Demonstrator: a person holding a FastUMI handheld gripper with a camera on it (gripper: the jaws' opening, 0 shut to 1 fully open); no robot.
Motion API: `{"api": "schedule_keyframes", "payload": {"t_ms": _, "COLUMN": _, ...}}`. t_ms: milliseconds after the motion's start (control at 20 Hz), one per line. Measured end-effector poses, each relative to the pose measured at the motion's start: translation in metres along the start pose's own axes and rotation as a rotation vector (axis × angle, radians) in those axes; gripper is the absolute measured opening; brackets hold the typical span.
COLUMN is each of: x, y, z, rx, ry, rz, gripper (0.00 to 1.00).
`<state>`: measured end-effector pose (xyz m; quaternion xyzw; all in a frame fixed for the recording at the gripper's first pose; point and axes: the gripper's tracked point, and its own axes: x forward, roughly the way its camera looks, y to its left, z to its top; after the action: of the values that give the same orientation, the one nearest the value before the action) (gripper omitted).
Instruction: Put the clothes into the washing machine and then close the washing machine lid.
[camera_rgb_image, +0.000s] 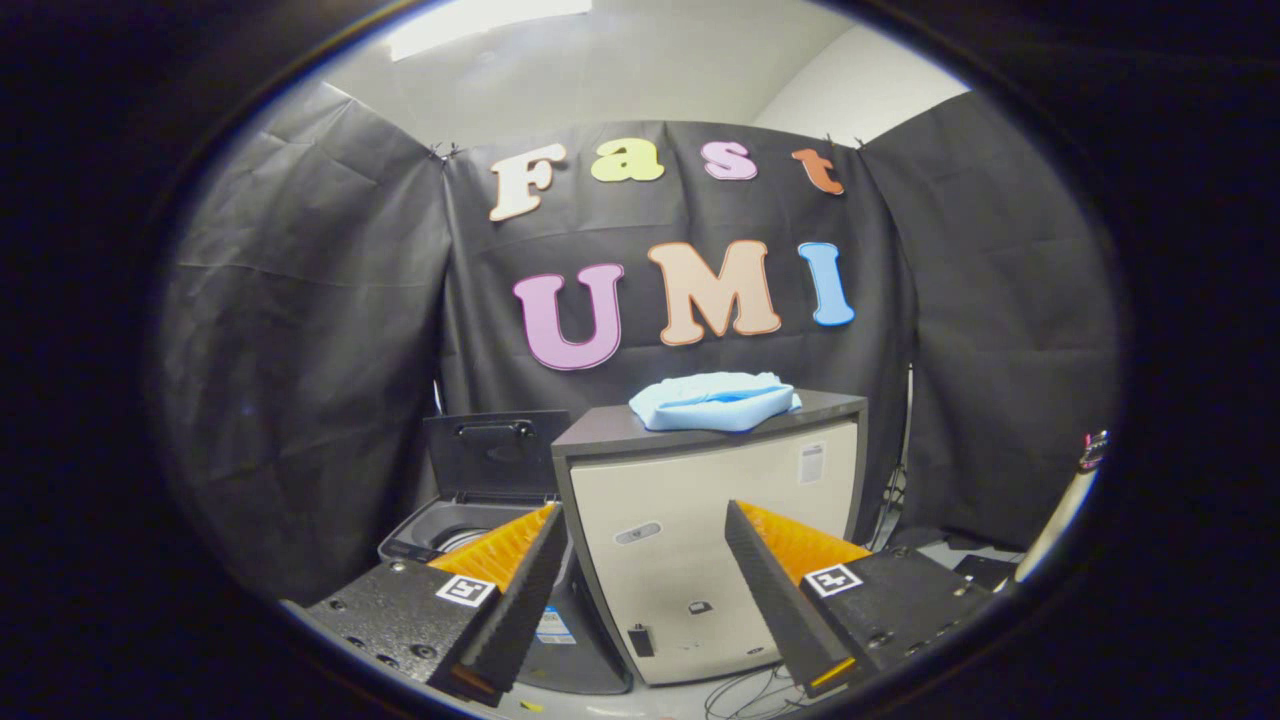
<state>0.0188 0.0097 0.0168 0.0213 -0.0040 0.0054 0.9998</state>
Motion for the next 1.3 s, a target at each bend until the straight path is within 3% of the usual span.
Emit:
{"api": "schedule_keyframes", "payload": {"t_ms": 250, "x": 0.028, "y": 0.0, "z": 0.015, "rx": 0.008, "ry": 0.002, "rz": 0.006, "gripper": 0.97}}
{"api": "schedule_keyframes", "payload": {"t_ms": 650, "x": 0.13, "y": -0.027, "z": 0.081, "rx": -0.023, "ry": 0.026, "rz": -0.035, "gripper": 0.97}}
{"api": "schedule_keyframes", "payload": {"t_ms": 850, "x": 0.197, "y": -0.037, "z": 0.093, "rx": -0.035, "ry": 0.143, "rz": -0.015, "gripper": 0.97}}
{"api": "schedule_keyframes", "payload": {"t_ms": 1050, "x": 0.259, "y": -0.056, "z": 0.1, "rx": -0.065, "ry": 0.221, "rz": -0.058, "gripper": 0.97}}
{"api": "schedule_keyframes", "payload": {"t_ms": 1300, "x": 0.333, "y": -0.085, "z": 0.062, "rx": -0.154, "ry": 0.423, "rz": -0.126, "gripper": 0.97}}
